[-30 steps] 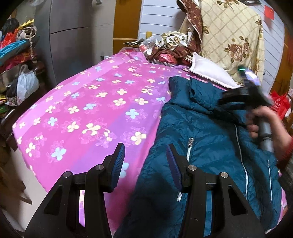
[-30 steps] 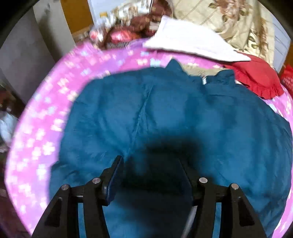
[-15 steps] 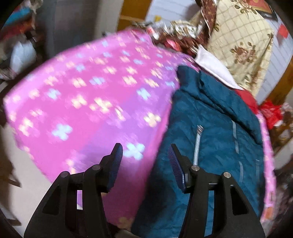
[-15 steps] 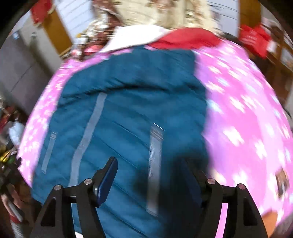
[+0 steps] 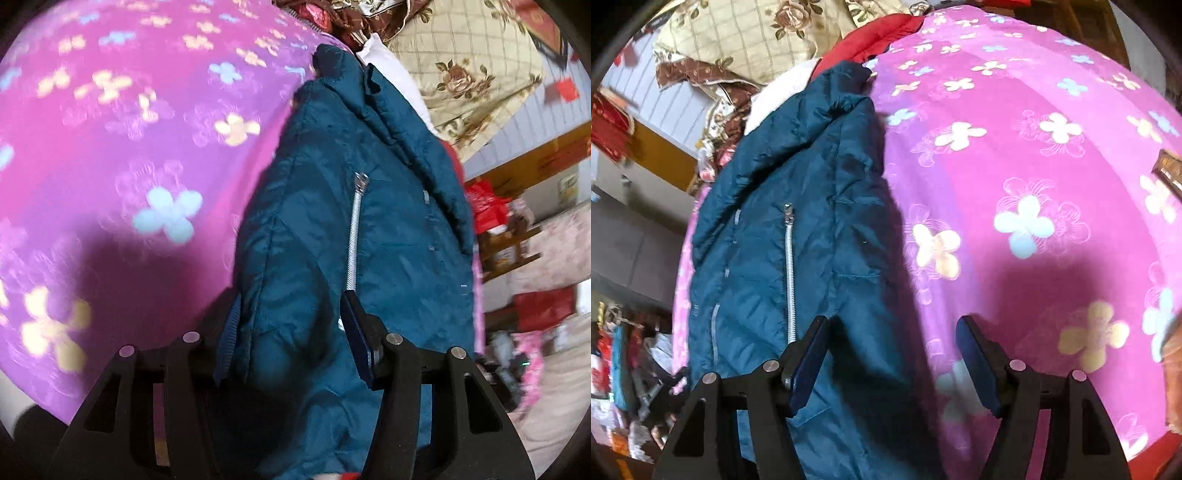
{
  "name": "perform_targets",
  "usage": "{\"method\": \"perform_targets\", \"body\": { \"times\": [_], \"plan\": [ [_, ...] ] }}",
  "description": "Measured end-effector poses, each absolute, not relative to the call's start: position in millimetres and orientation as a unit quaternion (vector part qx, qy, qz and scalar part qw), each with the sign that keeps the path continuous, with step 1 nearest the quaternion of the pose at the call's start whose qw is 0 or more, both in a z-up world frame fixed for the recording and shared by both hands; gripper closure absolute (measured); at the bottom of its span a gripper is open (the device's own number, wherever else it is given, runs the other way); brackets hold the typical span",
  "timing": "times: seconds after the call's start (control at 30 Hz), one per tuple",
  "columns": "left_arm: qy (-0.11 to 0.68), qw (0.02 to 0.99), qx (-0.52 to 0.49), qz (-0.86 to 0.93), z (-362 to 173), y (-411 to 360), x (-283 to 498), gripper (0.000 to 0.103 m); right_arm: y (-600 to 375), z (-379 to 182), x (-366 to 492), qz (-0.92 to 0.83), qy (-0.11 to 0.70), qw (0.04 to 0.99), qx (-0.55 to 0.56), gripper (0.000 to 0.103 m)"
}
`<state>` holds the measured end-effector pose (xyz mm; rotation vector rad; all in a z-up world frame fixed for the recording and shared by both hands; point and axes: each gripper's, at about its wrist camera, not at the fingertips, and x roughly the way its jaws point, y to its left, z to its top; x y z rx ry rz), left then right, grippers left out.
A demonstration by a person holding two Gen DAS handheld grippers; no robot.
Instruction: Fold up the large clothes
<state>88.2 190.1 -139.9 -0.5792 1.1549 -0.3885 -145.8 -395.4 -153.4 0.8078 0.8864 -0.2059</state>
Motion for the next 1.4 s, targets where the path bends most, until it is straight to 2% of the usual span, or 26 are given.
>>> {"method": "perform_targets", "body": {
  "times": [0.17,0.37,0.5,0.6,0.8,0.83,0.87,0.93,0.97,1.0,1.07,1.17,1.4],
  "plan": [
    [0.540,0.740,-0.336,-0.217,-147.6,200.9,70.6,0.051,-378.0,-157.2,-153.7,-0.039,0.416,0.812,0.407,0.034],
    [0.505,0.722,-0.400,-0.252,-150.8,216.9,40.2,0.047,-355.5,-164.0,-174.3,0.005,0.414,0.798,0.437,0.034],
    [0.487,0.710,-0.438,-0.258,-155.4,219.9,39.0,0.032,-340.9,-166.3,-183.2,0.012,0.410,0.801,0.436,0.034],
    [0.485,0.724,-0.415,-0.262,-149.0,211.9,39.6,0.027,-329.6,-168.5,-184.8,0.020,0.410,0.802,0.435,0.034],
    [0.493,0.767,-0.316,-0.262,-138.6,178.0,29.7,0.027,-308.9,-173.9,-187.2,0.054,0.410,0.799,0.436,0.034],
    [0.498,0.767,-0.310,-0.258,-140.8,174.1,30.2,0.027,-304.4,-176.1,-188.2,0.063,0.409,0.795,0.443,0.037],
    [0.503,0.770,-0.304,-0.248,-142.6,170.2,30.1,0.031,-301.2,-177.5,-187.2,0.065,0.410,0.794,0.444,0.042],
    [0.509,0.780,-0.287,-0.225,-141.5,163.6,32.3,0.046,-293.1,-175.0,-184.5,0.046,0.407,0.805,0.429,0.045],
    [0.518,0.784,-0.273,-0.206,-141.1,160.8,33.9,0.067,-291.0,-173.9,-181.2,0.033,0.407,0.807,0.425,0.054],
    [0.534,0.786,-0.254,-0.178,-142.1,159.5,36.0,0.084,-291.2,-174.4,-177.6,0.024,0.411,0.806,0.425,0.059],
    [0.544,0.782,-0.258,-0.165,-142.4,164.0,38.0,0.089,-289.6,-174.4,-172.7,0.006,0.417,0.807,0.418,0.074],
    [0.524,0.794,-0.270,-0.150,-124.8,176.4,30.8,0.093,-289.2,-164.4,-177.3,-0.008,0.410,0.817,0.405,0.086],
    [0.469,0.827,-0.263,-0.167,-64.6,183.2,-4.0,0.095,-284.3,-112.9,-209.6,0.011,0.360,0.852,0.381,0.091]
  ]
}}
